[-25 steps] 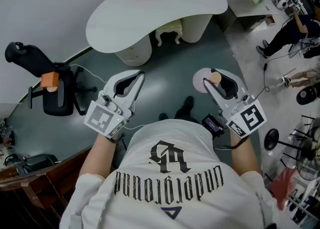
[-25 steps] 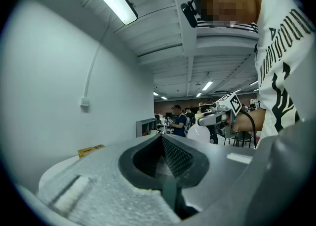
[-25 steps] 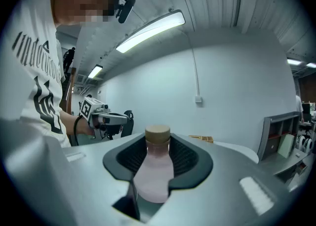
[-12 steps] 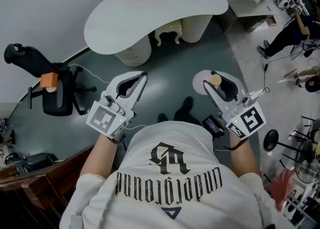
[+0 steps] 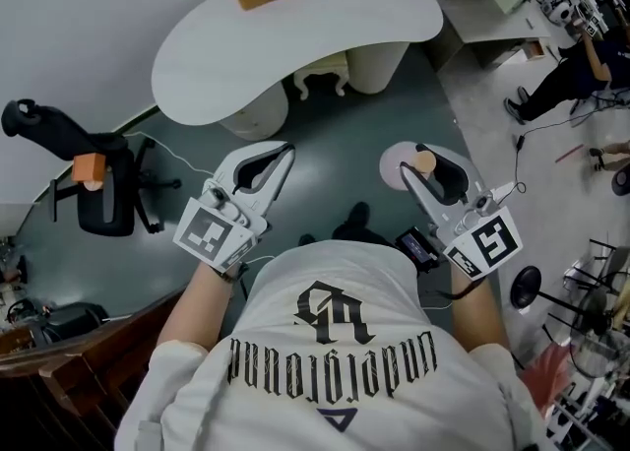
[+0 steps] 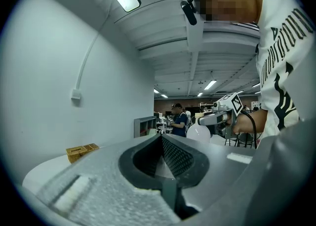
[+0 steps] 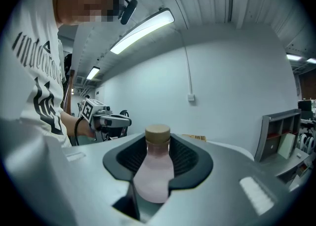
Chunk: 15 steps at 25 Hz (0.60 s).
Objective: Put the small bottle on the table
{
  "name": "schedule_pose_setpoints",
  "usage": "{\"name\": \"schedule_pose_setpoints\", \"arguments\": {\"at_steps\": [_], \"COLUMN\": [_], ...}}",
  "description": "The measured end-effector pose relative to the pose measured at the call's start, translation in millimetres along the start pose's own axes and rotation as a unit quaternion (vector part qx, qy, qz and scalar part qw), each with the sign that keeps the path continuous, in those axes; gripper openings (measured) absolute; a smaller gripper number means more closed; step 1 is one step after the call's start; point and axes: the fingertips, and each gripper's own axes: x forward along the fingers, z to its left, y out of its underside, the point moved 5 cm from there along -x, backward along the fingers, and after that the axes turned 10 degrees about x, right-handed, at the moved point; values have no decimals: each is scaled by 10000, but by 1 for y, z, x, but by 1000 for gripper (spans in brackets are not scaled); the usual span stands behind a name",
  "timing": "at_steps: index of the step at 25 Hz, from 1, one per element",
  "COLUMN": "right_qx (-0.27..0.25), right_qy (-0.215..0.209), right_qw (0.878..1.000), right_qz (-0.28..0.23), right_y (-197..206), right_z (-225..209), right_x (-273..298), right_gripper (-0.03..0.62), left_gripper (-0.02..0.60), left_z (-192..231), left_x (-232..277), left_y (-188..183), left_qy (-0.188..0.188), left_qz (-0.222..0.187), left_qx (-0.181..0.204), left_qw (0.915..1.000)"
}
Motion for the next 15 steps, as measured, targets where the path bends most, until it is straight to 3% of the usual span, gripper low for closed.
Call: {"name": "schedule_pose_setpoints", "arguments": {"at_steps": [15], "right_qx": [-9], "right_qy": [-180], "right_qw": [9998], "right_qz": [14], "right_y": [-23], "right_z": [-133], "right_x": [-22], "right_gripper": [140], "left_gripper": [8], "left_z": [-6], "left_x": [156], "left_y": [-14], "left_qy": [113], "left_qz": [-81], "left_qx": [-26], "left_qw": [9999]}}
